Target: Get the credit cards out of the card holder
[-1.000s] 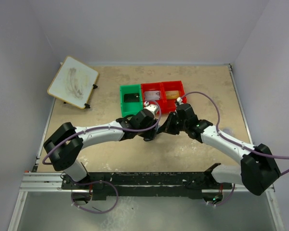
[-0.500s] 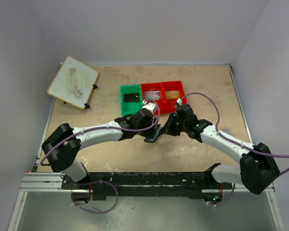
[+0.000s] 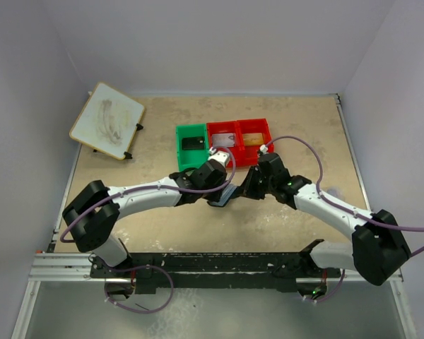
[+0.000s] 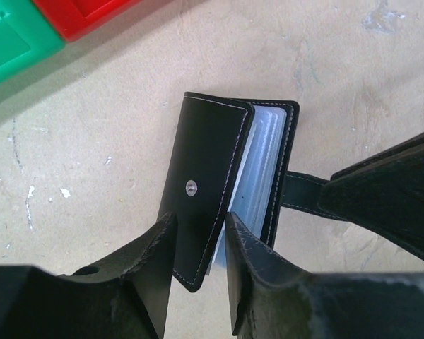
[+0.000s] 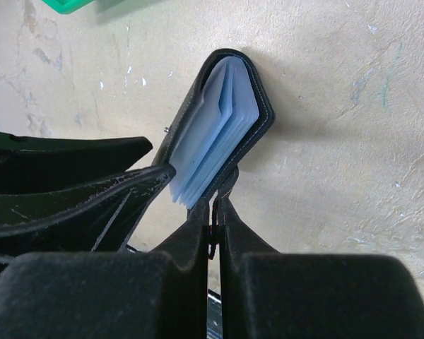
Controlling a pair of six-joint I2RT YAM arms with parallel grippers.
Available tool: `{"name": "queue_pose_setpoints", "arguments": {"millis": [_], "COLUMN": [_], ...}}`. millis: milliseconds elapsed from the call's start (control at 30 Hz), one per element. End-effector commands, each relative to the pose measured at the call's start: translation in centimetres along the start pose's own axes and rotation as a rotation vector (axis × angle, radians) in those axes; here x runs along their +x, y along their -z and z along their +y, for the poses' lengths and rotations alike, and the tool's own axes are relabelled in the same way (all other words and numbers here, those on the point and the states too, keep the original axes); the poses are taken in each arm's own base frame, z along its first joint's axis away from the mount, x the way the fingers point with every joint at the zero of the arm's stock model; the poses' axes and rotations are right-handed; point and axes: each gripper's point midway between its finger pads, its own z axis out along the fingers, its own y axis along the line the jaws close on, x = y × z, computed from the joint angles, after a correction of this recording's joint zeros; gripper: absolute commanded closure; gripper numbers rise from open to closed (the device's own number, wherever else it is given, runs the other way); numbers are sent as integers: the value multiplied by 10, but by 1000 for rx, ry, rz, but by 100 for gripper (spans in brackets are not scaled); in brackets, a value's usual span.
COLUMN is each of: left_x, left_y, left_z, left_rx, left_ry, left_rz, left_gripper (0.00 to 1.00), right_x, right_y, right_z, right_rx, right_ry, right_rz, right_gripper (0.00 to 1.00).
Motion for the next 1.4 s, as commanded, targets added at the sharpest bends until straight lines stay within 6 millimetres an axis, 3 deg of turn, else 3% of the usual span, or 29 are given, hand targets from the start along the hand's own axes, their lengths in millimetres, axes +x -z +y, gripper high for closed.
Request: {"name": "queue_pose_setpoints", "arguments": {"millis": [0,233,367,567,700,800,933,1067,1167,1367], "left_x": [-20,-17,-11,3,26,47,66,60,54,41], "left_y": [6,1,-1,12,24,28,26,30,32,37], "left_z": [10,28,28,28,29,32,37,38,36,35], "left_rx": [-65,-168,-166,-130,-87,-69,-82,-92,-78,-64], "left_ry": [-20,-4,-9,71,183,251,320,330,341,356], "left_rz": [-62,-66,-44,-26,-5,26,55,38,16,-34], "left_gripper": [71,84,100,100,100,100,100,100,100,100], "right_x": [-10,-8,-7,2,5,2,-3,-12,-16,-24], "right_y": [4,2,0,-10,-17,-26,-36,-32,-24,-5], "right_z": [6,0,-8,-39,-56,-57,-53,-38,-15,37], "right_rx": [-6,19,50,167,232,231,230,187,97,-141], "right_ry": [19,30,42,50,59,72,85,89,95,106], "right_rz": [-31,-22,-21,0,0,-1,13,3,-5,-25], "right_gripper": [97,97,97,96,92,91,84,72,53,47]}}
